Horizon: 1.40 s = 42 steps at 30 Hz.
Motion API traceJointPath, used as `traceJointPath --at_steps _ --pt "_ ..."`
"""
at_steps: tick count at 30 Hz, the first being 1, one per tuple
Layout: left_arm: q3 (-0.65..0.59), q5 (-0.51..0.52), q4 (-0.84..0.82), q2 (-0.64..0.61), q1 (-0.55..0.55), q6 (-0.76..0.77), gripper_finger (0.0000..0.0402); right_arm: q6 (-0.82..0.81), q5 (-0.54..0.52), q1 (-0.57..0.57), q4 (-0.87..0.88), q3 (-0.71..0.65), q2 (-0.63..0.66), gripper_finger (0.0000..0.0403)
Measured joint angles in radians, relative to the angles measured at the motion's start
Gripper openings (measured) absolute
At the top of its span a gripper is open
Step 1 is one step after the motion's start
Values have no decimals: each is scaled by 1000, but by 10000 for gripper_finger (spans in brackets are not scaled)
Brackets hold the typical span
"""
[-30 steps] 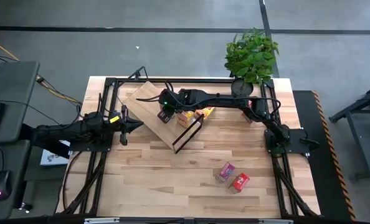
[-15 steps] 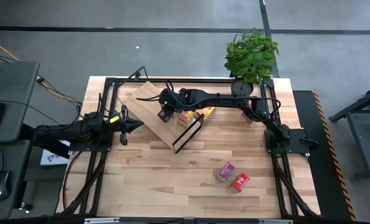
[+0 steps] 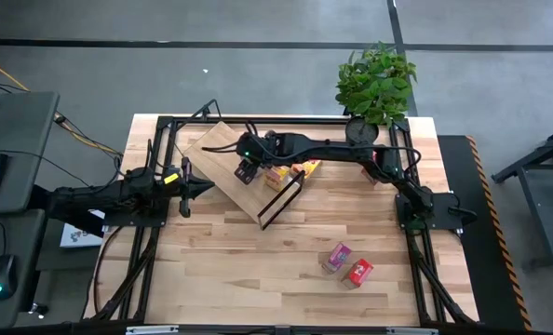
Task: Stack cereal on shelf
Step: Put the top violet cereal box on the shelf, then put the yellow cereal on the shelf aligned with the other yellow cereal box
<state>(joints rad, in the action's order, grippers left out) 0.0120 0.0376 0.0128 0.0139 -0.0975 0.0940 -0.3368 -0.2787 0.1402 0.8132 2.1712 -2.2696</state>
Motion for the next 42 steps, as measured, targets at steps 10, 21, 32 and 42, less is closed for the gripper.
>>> traceJointPath --at_steps 10,21,32,42 --pt "0 0 0 0 0 0 3 165 -2 -2 275 187 9 252" --pt "0 0 0 0 0 0 3 262 -149 63 629 148 94 252" --pt "0 0 0 0 0 0 3 212 -208 77 590 -153 370 252" --pt "0 0 0 0 0 0 3 119 -71 77 -206 -1145 936 252"
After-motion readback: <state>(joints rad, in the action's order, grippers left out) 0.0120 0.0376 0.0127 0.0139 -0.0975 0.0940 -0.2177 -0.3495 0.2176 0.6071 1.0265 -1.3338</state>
